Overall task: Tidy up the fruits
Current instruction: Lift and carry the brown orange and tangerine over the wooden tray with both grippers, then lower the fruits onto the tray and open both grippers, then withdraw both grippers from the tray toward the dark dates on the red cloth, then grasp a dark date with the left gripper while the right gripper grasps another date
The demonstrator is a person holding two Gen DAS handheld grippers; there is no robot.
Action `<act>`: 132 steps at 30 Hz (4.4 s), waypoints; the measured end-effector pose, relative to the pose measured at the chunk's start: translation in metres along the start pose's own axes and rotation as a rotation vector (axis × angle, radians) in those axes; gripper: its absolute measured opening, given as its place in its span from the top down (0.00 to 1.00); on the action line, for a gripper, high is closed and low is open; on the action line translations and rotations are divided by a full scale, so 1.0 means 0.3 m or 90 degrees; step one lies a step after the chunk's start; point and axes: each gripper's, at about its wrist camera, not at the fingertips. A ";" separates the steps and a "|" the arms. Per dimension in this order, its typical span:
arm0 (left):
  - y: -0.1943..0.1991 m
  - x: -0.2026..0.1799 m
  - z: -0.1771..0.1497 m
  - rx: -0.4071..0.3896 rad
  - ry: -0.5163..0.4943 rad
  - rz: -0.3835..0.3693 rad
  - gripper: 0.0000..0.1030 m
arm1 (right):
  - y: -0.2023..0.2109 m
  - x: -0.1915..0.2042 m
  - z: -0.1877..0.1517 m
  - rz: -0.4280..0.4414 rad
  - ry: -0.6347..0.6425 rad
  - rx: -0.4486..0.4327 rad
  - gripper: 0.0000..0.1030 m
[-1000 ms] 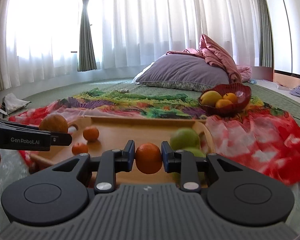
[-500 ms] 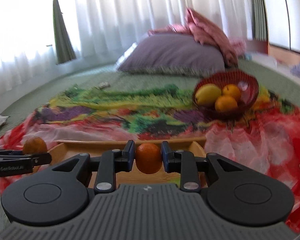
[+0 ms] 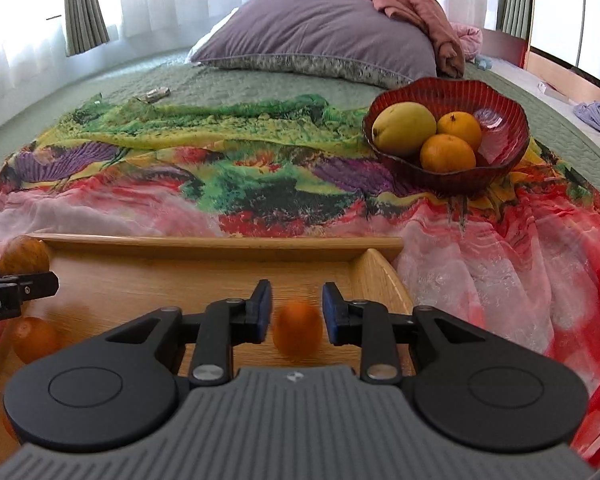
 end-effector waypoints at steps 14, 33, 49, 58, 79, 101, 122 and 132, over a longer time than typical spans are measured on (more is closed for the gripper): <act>-0.043 -0.006 -0.031 0.014 0.000 0.004 0.54 | -0.009 -0.010 -0.002 0.015 -0.024 0.007 0.68; 0.192 0.012 -0.048 -0.088 -0.008 -0.009 0.21 | 0.192 -0.029 -0.024 0.076 -0.053 -0.113 0.42; 0.537 0.055 -0.321 -0.166 -0.023 -0.004 0.04 | 0.499 0.012 -0.311 0.108 -0.037 -0.210 0.13; 0.614 0.103 -0.498 -0.174 -0.003 0.008 0.00 | 0.570 0.062 -0.514 0.102 -0.012 -0.224 0.02; 0.562 0.133 -0.654 -0.133 0.030 0.015 0.40 | 0.512 0.129 -0.663 0.064 0.008 -0.217 0.33; 0.546 0.104 -0.661 -0.118 0.013 0.020 0.78 | 0.475 0.122 -0.663 0.068 -0.004 -0.177 0.55; 0.609 0.084 -0.674 -0.148 -0.008 0.014 0.81 | 0.483 0.116 -0.672 0.057 -0.011 -0.188 0.70; 0.659 0.030 -0.655 -0.174 -0.027 -0.006 0.81 | 0.493 0.113 -0.674 0.056 -0.014 -0.202 0.70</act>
Point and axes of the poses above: each gripper's, at about its wrist camera, not at the fingertips, and y roughly against the way its jaws point, x to its left, z to its top, and after that the axes turned 3 degrees about -x, right-handed
